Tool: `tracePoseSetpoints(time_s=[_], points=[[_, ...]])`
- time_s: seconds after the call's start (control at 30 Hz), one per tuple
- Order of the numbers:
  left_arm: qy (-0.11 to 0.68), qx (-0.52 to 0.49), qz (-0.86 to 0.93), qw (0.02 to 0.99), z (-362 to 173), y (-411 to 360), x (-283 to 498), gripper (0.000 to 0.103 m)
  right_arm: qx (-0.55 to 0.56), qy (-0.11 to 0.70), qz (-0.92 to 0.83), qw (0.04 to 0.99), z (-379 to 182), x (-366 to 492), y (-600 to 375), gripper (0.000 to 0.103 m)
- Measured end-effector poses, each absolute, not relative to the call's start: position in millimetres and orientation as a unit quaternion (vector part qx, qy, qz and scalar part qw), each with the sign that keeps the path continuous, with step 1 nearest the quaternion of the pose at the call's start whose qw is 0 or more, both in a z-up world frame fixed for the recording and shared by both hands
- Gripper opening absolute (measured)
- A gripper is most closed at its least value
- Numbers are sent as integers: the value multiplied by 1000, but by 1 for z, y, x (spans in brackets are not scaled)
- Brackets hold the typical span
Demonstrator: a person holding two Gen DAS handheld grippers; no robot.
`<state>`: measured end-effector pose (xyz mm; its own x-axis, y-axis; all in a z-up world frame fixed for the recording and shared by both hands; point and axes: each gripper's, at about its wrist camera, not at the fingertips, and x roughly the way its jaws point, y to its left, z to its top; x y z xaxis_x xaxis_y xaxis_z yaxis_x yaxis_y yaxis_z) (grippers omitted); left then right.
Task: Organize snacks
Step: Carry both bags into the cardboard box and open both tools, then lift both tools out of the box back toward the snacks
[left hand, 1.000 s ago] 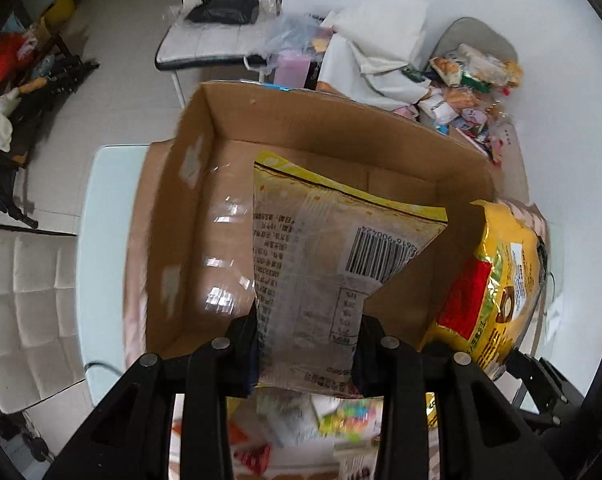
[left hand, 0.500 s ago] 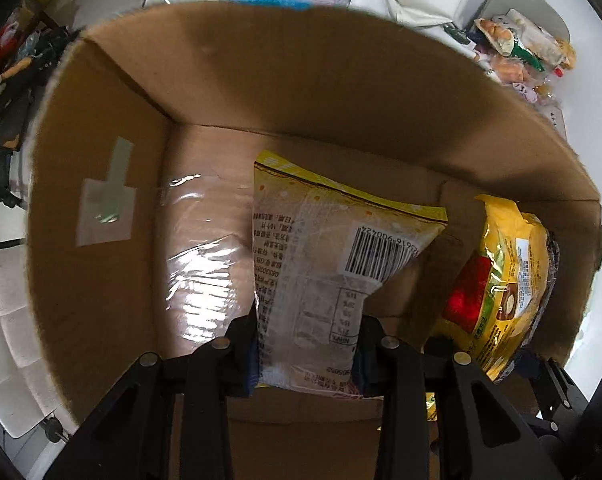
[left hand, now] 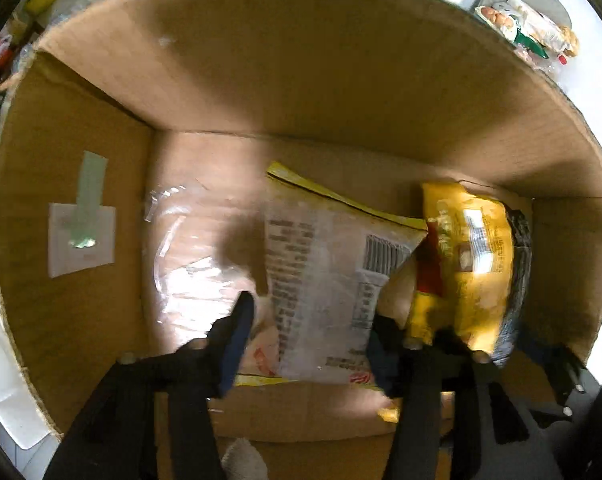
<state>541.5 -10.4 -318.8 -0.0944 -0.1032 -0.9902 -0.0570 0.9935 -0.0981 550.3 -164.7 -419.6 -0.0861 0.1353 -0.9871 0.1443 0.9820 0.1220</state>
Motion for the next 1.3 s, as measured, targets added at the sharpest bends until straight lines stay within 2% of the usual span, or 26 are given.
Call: tracePoseSetpoints(time_s=[0.03, 0.1, 0.53, 1.3], points=[[737, -57, -19, 673, -317, -9, 541, 74, 90, 733, -5, 674, -417, 550, -167, 94], [734, -63, -23, 675, -311, -8, 542, 84, 89, 731, -5, 677, -413, 550, -171, 96], [669, -43, -44, 741, -240, -2, 494, 86, 52, 689, 1, 723, -355, 513, -175, 97], [558, -25, -57, 827, -109, 10, 353, 86, 56, 600, 6, 798, -203, 356, -168, 97]])
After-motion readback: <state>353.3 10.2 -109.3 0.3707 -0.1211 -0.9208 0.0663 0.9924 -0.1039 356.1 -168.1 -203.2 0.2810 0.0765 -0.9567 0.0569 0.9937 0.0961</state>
